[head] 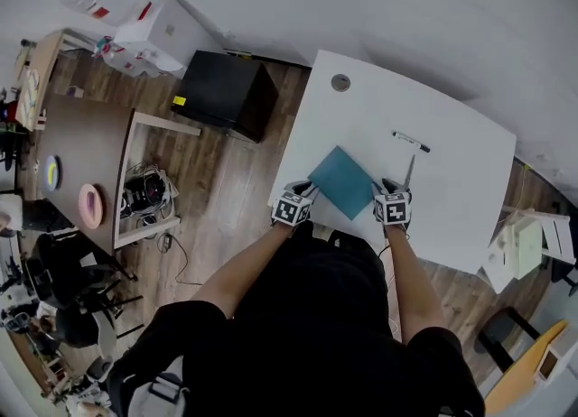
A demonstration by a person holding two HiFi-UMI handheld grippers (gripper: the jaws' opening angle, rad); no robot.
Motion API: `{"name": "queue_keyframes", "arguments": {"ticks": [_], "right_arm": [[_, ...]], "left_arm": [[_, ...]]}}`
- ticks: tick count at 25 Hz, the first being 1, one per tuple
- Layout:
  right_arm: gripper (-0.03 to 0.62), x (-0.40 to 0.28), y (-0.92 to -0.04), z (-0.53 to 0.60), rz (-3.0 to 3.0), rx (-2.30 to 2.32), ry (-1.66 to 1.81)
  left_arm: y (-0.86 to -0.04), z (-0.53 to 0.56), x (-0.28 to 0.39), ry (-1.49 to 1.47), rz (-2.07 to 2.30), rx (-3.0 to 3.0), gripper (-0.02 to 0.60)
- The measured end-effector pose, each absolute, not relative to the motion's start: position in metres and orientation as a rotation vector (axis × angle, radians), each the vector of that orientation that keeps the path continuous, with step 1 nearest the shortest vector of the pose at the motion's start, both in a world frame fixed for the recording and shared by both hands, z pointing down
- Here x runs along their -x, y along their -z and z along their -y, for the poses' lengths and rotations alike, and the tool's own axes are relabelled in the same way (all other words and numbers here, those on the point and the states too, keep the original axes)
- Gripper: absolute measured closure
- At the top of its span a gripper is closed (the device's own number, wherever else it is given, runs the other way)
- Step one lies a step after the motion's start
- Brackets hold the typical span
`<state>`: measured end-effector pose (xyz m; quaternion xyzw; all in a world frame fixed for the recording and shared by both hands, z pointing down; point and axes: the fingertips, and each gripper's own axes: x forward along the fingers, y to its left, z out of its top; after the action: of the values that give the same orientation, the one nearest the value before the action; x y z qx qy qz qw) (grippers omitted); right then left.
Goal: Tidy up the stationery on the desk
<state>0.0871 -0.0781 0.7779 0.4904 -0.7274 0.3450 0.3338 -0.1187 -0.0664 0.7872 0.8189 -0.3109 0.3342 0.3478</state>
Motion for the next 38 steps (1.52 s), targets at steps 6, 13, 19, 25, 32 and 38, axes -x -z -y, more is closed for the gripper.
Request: {"name": "queue_keyframes", "arguments": {"ticks": [6,13,19,25,32,38], "right_arm": [[0.442,-0.083,-0.787,0.081,1.939,-1.156,-0.926],[0.442,-0.066,-0.796,0.073,1.959,-1.019,-0.924],[0.45,-0.061,-0.795,0.069,1.947,-1.001,-0.93],[0.458,-0.054,-0.793,0.058,1.924,-1.026,-0.962],[0.471,-0.033,-0.797,0.034,1.879,-1.105,-1.057],[0.471,-0.014,-0.795,0.022,1.805,-1.242,-1.182]], "left_arm": [[-0.794,0.051,0.104,-0.81,0.838,-2.049,0.477],[-0.805,0.04,0.089,-0.791,0.862,-1.958,0.476],[-0.801,0.043,0.093,-0.786,0.868,-1.942,0.474],[-0.792,0.046,0.099,-0.8,0.828,-1.956,0.474],[-0.79,0.069,0.112,-0.823,0.841,-1.993,0.474],[-0.792,0.091,0.12,-0.826,0.754,-2.024,0.474]]}}
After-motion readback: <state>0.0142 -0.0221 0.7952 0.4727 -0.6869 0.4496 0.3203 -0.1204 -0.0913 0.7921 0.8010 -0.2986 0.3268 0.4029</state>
